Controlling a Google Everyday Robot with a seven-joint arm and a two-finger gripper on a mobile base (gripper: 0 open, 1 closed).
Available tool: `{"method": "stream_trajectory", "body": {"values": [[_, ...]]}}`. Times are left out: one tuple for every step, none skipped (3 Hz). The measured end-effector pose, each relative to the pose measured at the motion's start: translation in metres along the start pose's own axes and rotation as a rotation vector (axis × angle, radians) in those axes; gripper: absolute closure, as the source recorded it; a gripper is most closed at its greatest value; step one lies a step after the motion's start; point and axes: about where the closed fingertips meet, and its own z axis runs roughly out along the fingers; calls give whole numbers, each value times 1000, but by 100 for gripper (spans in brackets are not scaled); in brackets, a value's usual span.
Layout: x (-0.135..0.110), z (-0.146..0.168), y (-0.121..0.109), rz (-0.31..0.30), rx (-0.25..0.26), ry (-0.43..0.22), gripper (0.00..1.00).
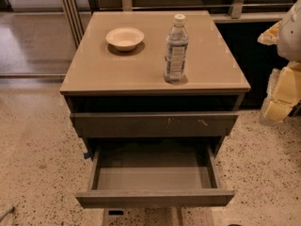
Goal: Close middle drawer
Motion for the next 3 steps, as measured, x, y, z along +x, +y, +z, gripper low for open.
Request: {"method": "stream_trajectory", "body": {"values": [[0,1,0,0,0,0,1],[11,26,9,8,-6,-17,21],[32,85,34,17,-44,-74,45]]}}
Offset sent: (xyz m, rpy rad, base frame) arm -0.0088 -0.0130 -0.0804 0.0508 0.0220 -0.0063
